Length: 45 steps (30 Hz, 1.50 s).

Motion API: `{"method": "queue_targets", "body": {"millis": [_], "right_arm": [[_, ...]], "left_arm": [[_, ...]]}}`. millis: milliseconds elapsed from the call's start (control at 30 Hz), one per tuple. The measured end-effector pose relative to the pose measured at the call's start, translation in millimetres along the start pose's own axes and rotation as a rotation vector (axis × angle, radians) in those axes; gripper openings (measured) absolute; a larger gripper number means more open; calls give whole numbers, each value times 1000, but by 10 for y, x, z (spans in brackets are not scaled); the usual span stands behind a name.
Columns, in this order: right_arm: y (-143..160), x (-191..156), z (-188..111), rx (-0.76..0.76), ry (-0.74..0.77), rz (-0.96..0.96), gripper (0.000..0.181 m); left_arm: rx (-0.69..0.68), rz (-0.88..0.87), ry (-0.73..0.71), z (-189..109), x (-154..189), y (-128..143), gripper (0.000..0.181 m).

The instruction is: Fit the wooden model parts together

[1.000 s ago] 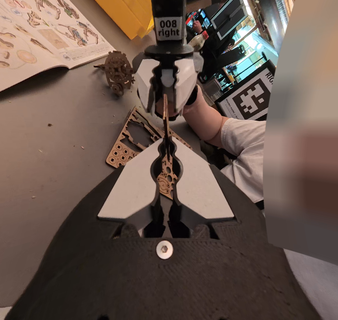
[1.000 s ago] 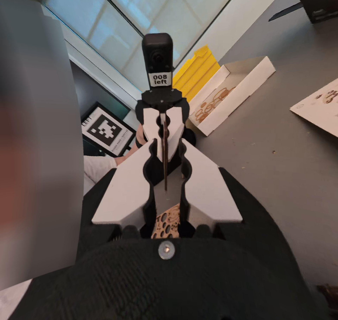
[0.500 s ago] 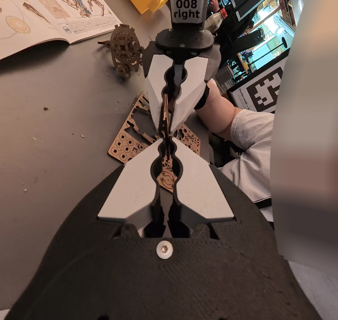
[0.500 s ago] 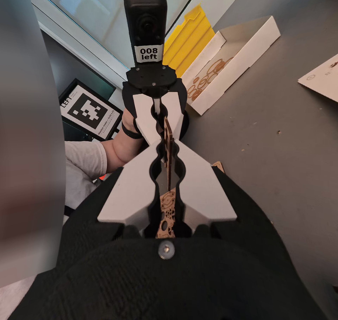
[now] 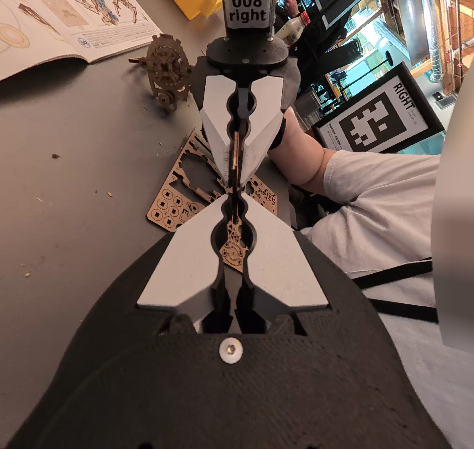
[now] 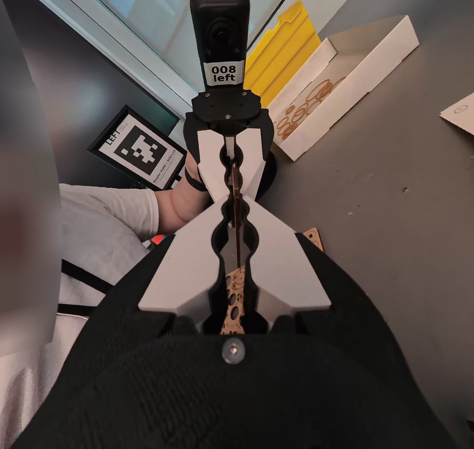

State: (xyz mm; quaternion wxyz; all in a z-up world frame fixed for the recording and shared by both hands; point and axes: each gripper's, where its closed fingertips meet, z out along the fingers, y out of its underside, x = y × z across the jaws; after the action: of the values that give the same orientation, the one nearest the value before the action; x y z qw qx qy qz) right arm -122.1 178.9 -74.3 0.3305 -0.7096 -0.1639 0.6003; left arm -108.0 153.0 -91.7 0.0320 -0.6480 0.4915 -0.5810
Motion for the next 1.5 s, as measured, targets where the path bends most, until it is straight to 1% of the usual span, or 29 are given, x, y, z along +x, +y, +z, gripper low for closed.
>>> {"method": "queue_targets", "body": {"millis": [133, 400, 567, 800, 867, 933, 1067, 1200, 1500], "right_arm": [[-3, 4, 0, 3, -6, 16, 1], [9, -6, -22, -15, 16, -53, 1], [23, 5, -21, -29, 56, -102, 1], [61, 68, -22, -51, 101, -117, 2], [15, 47, -27, -24, 103, -135, 5], [-10, 34, -28, -15, 109, -111, 5], [-21, 78, -30, -6, 170, -109, 8], [-39, 84, -32, 16, 166, -70, 8], [-29, 84, -43, 5, 166, -58, 7]], "left_arm": [[4, 6, -7, -4, 0, -7, 0], [3, 34, -44, 18, 8, -9, 0], [-5, 63, -89, 24, -9, 1, 1], [-29, 81, -140, 42, -77, 41, 2], [-13, 91, -122, 24, -55, 8, 0], [1, 84, -109, 11, -34, -14, 0], [12, 64, -125, 10, -65, -20, 0], [29, 36, -115, 3, -68, -38, 0], [30, 21, -112, 11, -71, -33, 0]]}}
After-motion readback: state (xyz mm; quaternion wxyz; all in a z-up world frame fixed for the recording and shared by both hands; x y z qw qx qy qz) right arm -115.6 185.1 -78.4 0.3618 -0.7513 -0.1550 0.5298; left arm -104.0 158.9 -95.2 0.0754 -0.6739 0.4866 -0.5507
